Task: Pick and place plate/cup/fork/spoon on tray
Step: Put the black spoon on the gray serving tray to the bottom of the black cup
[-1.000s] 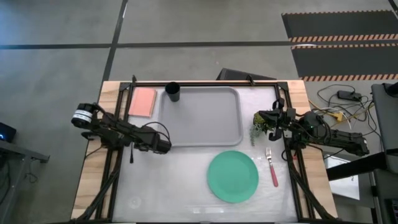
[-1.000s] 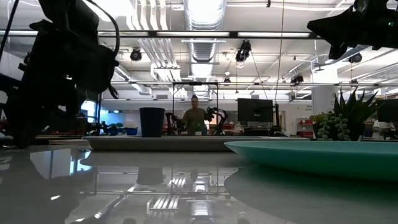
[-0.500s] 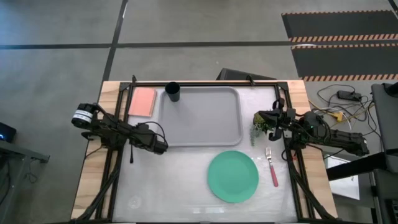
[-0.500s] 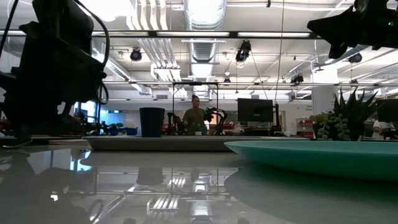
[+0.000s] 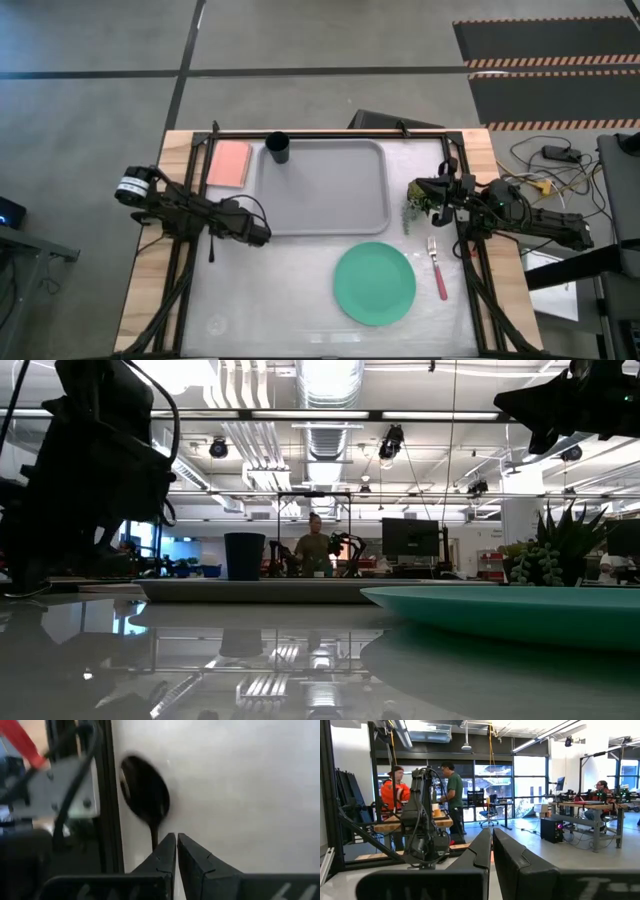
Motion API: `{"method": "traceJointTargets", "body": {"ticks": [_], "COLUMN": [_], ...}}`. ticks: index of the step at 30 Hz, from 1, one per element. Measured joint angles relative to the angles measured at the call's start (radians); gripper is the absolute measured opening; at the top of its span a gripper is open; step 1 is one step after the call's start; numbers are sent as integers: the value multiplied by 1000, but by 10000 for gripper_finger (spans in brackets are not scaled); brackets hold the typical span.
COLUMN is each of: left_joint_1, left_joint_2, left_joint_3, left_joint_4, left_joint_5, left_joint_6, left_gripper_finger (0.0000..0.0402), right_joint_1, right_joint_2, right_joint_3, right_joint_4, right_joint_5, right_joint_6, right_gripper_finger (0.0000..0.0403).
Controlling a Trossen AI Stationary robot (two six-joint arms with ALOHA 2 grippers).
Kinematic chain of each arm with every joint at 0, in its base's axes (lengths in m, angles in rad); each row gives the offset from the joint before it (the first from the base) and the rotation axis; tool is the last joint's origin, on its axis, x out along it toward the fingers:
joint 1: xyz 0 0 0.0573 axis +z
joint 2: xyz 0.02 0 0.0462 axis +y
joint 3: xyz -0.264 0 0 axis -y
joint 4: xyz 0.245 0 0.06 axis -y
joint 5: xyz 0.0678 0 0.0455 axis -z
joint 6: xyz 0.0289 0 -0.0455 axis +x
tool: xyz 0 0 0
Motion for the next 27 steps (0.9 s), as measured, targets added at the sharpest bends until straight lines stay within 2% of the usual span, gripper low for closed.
{"method": "traceJointTargets", "body": {"ticks": [3, 6, 8, 18, 22, 27], "left_joint_1": [-9, -21, -39, -130, -144, -145], "left_joint_2": [0, 0, 0, 0, -1, 0], "left_joint_3": [3, 4, 8, -12, -26, 26], "left_joint_4": [3, 11, 11, 22, 48, 75], "left_joint_5": [113, 300, 332, 265, 272, 261], "left_joint_6": [-25, -65, -85, -212, -237, -238], "left_gripper_finger": [0, 0, 0, 0, 0, 0], "right_joint_1": [0, 0, 0, 0, 0, 0], "right_joint_2": [0, 0, 0, 1, 1, 1], "right_joint_3": [0, 0, 0, 0, 0, 0], "right_joint_4": [0, 0, 0, -6, -5, -1], "right_joint_5": [0, 0, 0, 0, 0, 0], "right_joint_6": [0, 0, -3, -12, -21, -21], "right_gripper_finger": [9, 9, 9, 9, 9, 9]}}
